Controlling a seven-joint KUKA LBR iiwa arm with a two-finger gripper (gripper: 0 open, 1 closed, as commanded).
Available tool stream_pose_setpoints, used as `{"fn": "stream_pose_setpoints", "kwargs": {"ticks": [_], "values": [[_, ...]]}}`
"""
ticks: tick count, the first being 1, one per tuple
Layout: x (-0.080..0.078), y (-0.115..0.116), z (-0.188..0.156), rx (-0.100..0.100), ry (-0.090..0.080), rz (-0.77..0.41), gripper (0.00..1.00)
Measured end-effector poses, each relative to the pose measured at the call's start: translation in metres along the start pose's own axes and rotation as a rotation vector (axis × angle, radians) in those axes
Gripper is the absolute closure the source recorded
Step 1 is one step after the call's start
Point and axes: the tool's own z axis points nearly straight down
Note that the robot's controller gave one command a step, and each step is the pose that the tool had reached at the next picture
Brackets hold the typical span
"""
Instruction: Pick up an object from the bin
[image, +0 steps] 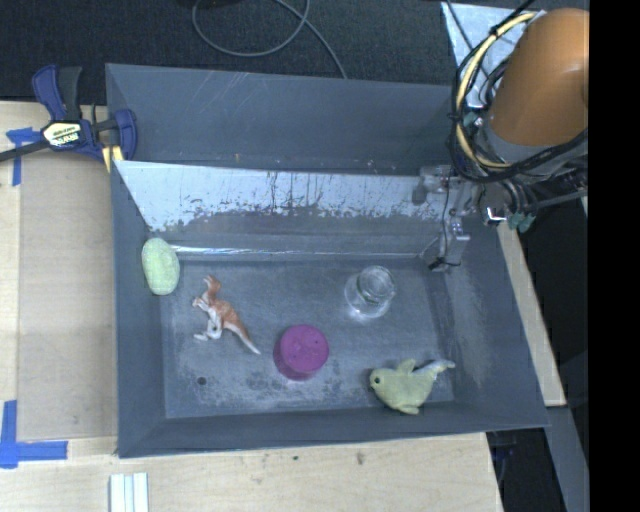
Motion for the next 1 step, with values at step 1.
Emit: {"fn": "stream_pose_setpoints", "kwargs": {"ticks": [1], "values": [[-0.0012,0.0004,-0.0056,0.001,-0.009,-0.002,0.0]]}}
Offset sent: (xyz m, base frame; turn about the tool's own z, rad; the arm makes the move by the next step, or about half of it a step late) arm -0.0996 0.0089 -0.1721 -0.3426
